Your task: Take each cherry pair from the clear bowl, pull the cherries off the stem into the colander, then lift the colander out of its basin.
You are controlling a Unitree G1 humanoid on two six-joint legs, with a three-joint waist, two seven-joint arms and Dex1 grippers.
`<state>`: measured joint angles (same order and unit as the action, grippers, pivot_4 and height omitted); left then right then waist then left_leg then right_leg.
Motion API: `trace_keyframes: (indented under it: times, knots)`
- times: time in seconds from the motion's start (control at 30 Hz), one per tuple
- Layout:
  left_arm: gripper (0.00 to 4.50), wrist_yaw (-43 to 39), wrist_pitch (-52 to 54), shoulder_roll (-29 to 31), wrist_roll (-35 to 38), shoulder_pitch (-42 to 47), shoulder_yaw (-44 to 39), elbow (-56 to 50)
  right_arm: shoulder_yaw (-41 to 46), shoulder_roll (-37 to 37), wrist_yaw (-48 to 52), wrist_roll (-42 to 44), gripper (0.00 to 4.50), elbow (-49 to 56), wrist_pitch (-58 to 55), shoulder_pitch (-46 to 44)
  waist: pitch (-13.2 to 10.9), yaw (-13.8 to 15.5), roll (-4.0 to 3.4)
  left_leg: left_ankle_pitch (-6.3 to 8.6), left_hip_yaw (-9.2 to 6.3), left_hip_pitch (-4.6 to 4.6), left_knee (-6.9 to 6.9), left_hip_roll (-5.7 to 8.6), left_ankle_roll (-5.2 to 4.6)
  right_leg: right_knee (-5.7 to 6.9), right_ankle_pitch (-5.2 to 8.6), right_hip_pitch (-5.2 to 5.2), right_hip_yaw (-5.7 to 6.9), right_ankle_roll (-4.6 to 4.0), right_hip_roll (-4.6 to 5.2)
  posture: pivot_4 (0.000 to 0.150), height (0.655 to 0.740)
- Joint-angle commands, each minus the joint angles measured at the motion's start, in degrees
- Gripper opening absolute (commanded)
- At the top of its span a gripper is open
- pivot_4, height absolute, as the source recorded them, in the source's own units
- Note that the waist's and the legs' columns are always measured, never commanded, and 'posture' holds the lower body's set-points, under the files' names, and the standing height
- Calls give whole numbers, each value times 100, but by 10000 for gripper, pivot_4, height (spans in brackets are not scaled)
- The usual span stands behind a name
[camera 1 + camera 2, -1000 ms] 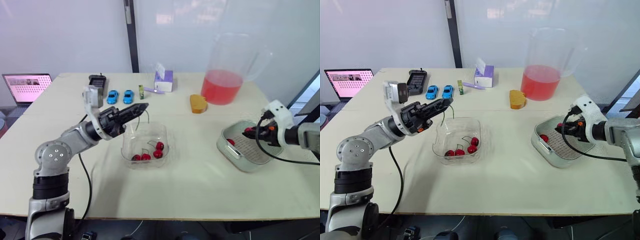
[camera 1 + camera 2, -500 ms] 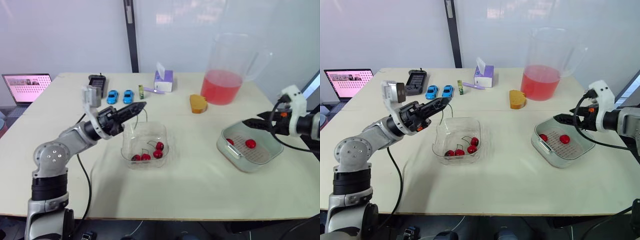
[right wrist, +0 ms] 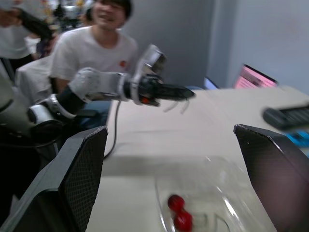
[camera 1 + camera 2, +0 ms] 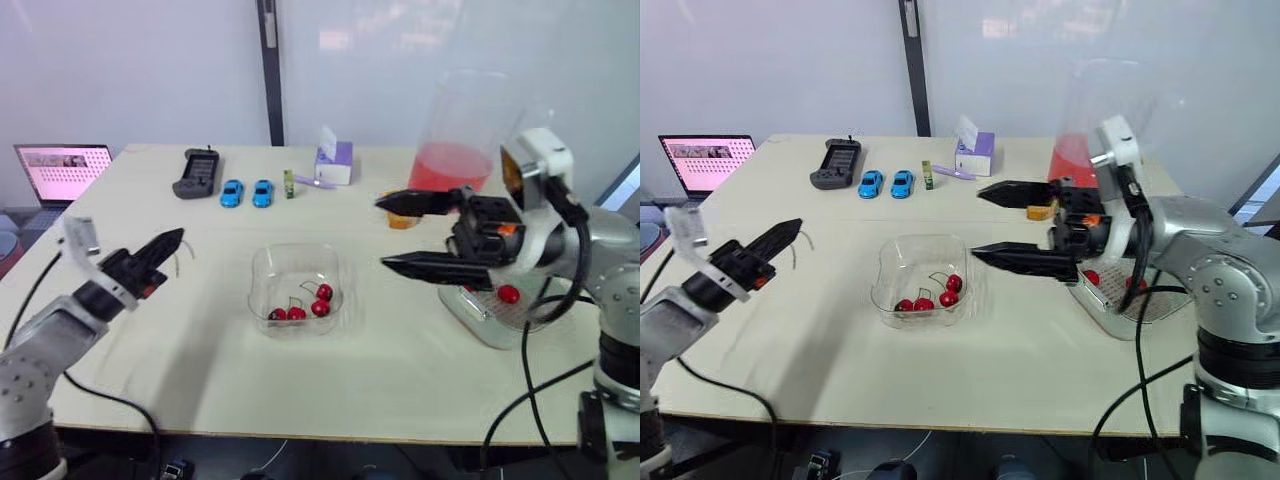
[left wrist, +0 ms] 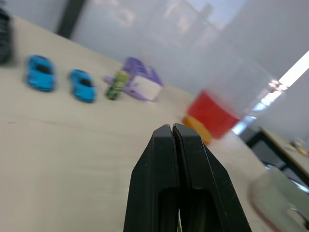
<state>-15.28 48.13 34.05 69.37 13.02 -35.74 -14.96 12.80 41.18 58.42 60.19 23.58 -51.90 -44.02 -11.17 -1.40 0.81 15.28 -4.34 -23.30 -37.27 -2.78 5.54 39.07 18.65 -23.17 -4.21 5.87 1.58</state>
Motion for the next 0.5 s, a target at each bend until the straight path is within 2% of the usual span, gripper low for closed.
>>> trace_keyframes:
  times: [0.03, 0.13, 0.3, 0.4, 0.5]
  knots:
    - [0, 373, -245, 42, -336, -237, -299, 176, -313, -177, -10, 71, 44809, 157, 176, -120, 0, 16, 0, 0, -1, 0, 1, -1, 0, 0, 0, -1, 0, 0, -1, 1500, 7400]
    - [0, 561, -333, 6, -688, -504, -272, 397, -717, -310, 21, -311, 44809, 40, 413, -80, 0, 20, 0, 0, -1, 2, 5, -1, 0, 1, 0, -5, 0, 0, -2, 1500, 7400]
    - [0, 752, -755, -63, -1524, -452, -65, 964, -804, -395, 76, -342, 44809, 55, 566, 47, 0, 48, 1, 0, -1, 0, 5, -1, 0, 2, 0, -6, 2, -1, -3, 1500, 7400]
    - [8807, 913, -890, -103, -1730, -251, -154, 1448, -784, -361, 32, -327, 45000, 48, 579, 111, 0, 41, 1, 0, -1, 0, 4, -1, 0, 1, 0, -5, 2, -1, -2, 1500, 7400]
    - [23936, 742, -817, -157, -1555, -148, -133, 1339, -764, -320, 53, -356, 45000, 13, 622, 162, 0, 32, 1, 0, -1, 0, 4, -1, 0, 3, 0, -6, 2, -1, -2, 1500, 7400]
